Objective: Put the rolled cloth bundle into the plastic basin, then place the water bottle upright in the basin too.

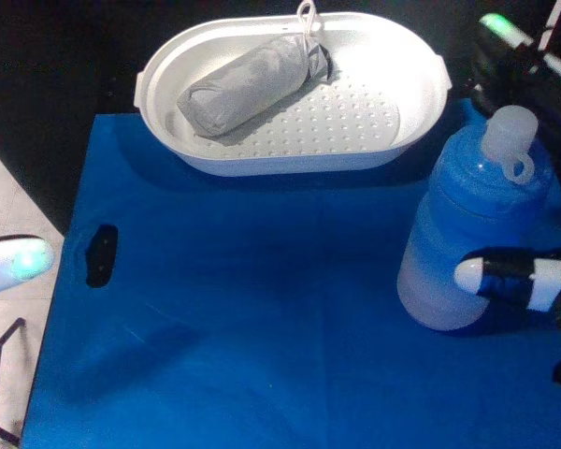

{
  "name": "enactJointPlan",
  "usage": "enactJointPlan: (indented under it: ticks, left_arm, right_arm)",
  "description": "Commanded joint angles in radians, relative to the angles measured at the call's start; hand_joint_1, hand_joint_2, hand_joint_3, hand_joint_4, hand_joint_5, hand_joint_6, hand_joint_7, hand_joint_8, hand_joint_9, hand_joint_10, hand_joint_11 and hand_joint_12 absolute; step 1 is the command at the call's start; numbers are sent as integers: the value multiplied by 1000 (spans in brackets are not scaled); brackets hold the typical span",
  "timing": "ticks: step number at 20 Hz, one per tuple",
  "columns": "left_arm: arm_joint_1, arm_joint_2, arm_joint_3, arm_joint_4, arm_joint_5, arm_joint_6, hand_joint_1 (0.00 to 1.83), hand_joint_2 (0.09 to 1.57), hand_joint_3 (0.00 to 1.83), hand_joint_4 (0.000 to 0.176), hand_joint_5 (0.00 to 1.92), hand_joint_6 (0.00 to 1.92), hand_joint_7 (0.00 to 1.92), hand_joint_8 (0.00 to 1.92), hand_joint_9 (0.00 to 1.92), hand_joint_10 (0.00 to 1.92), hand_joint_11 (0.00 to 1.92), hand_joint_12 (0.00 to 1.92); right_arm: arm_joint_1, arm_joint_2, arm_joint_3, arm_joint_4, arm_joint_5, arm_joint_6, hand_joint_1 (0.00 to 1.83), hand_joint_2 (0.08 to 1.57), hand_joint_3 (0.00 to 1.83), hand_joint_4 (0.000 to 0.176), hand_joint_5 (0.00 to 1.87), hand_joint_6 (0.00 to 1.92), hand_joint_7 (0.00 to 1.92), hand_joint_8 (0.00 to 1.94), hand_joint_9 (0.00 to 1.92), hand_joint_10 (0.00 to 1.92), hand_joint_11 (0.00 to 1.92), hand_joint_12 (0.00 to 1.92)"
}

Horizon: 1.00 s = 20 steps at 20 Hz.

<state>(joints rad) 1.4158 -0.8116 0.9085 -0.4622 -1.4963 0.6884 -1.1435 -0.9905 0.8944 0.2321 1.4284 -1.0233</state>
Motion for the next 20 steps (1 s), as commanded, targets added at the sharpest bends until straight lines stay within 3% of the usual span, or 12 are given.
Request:
enactJointPlan:
  ticks: [1,6,12,13,14,15,17,18,19,20]
  left_arm:
    - [-6,-6,-1,11,-125,-10,608,786,0,176,0,0,0,0,0,0,0,0]
    - [-1,-16,-9,8,-130,-20,583,808,4,176,0,0,0,0,0,0,0,0]
    - [1,-17,-11,2,-140,-24,580,839,10,176,0,0,0,0,0,0,0,0]
    - [1,-18,-12,2,-140,-25,576,836,6,176,0,0,0,0,0,0,0,0]
    - [1,-20,-12,2,-140,-25,579,839,7,176,0,0,0,0,0,0,0,0]
    - [2,-21,-12,1,-139,-25,579,844,8,176,0,0,0,0,0,0,0,0]
    - [5,-23,-12,-1,-138,-27,585,843,5,176,10,4,0,0,0,0,0,0]
    - [6,-24,-12,-1,-138,-28,590,851,8,176,14,5,0,0,0,0,0,0]
    - [7,-25,-12,-1,-136,-30,590,848,5,176,18,6,0,0,0,0,0,0]
    - [9,-26,-12,-1,-135,-32,584,841,2,176,21,6,0,0,0,0,0,0]
  right_arm:
    - [18,-7,6,-7,120,12,927,821,0,176,103,16,111,7,118,5,238,19]
    - [21,-34,33,8,113,14,942,872,8,176,192,13,142,6,119,3,215,1]
    - [21,-69,60,40,105,14,1011,920,3,176,335,5,308,5,307,8,361,17]
    - [21,-73,65,44,99,15,977,970,2,102,444,6,408,4,415,7,473,20]
    - [21,-73,67,47,97,18,959,985,1,87,501,5,452,4,471,7,534,20]
    - [21,-74,70,48,92,25,984,1020,1,53,595,4,537,4,600,11,666,20]
    - [21,-80,84,49,86,56,1061,1082,0,3,704,2,674,4,809,12,893,19]
    - [21,-83,90,49,85,70,1088,1120,9,0,906,810,752,29,861,21,932,13]
    - [21,-85,93,53,85,71,1190,1179,0,0,873,1005,845,1282,881,3,936,3]
    - [21,-85,95,53,84,71,1199,1180,0,0,878,994,850,1343,928,10,994,20]
